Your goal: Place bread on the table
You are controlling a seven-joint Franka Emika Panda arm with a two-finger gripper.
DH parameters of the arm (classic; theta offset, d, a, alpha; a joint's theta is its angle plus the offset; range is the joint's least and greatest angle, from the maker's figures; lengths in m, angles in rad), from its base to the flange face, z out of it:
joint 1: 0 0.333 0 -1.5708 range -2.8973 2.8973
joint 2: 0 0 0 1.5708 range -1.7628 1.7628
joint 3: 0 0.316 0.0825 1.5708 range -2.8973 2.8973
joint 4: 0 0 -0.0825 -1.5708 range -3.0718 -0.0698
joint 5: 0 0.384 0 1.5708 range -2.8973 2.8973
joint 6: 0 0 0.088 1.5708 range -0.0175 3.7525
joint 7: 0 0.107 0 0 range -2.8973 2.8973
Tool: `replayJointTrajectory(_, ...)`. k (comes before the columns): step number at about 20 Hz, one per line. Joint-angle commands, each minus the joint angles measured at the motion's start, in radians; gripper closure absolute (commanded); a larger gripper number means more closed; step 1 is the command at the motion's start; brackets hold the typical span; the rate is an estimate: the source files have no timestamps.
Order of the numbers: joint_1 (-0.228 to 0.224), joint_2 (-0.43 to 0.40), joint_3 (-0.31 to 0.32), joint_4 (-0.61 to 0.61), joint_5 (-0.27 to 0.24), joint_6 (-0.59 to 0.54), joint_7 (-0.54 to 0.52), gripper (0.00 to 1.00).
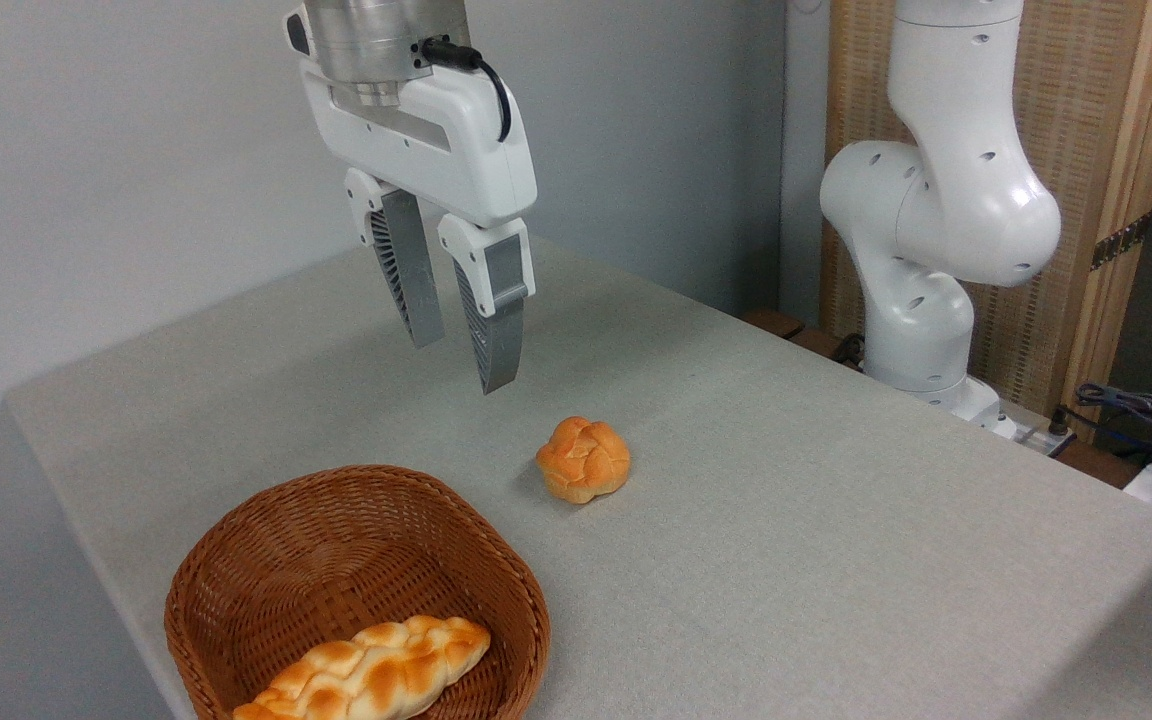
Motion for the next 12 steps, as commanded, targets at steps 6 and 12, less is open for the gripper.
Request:
replayJointTrajectory(6,0.001,0.007,0.012,0.024,-0.016,-0.020,0.002,0.00)
replayJointTrajectory(12,0.012,0.010,0.012,0.003,-0.026,0.052,-0.007,0.00)
